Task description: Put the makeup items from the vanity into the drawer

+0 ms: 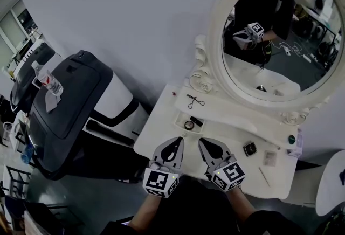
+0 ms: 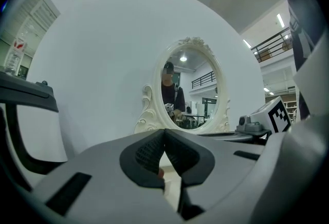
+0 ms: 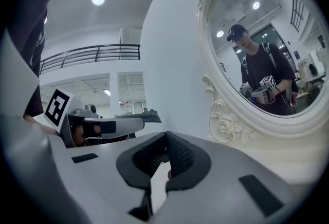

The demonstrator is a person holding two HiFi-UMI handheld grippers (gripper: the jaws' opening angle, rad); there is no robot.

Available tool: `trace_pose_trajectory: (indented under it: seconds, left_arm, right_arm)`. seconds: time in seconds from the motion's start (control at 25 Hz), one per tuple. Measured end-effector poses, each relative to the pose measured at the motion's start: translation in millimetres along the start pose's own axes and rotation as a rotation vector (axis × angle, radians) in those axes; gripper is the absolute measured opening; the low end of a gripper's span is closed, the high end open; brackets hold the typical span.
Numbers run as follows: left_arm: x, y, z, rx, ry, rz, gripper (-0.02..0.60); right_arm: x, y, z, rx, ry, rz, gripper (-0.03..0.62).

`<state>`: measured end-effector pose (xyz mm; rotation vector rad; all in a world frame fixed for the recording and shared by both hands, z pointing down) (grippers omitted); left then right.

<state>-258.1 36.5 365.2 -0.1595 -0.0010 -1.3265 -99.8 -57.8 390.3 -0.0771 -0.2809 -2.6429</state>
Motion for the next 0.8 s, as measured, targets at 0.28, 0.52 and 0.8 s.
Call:
trace_pose_trajectory:
  seconds: [0.28,0.52,0.8]
  left_arm:
    - [-6,7,1,0.014,0.007,0.018,0.014]
    - [-10,7,2,0.017,0.007,0.017,0.014]
    - [-11,5,3,0.017,0.007,0.008,0.014]
  right_arm:
    - [-8,-4,1,-0.003,0.008,0.007,0.025]
    - [-7,-7,0,-0.014,0.004,0.002,0.025]
    - [-6,-9,1,-0.029,-0.003,-0.008,0.025]
Point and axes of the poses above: the fingertips, and each gripper's own axes: x forward along the fingers, y to its right, z out of its underside, the point moved 10 cm from there along -x, backward along the fingers, and after that the axes turned 9 degrees about z, right-handed, at the moved point
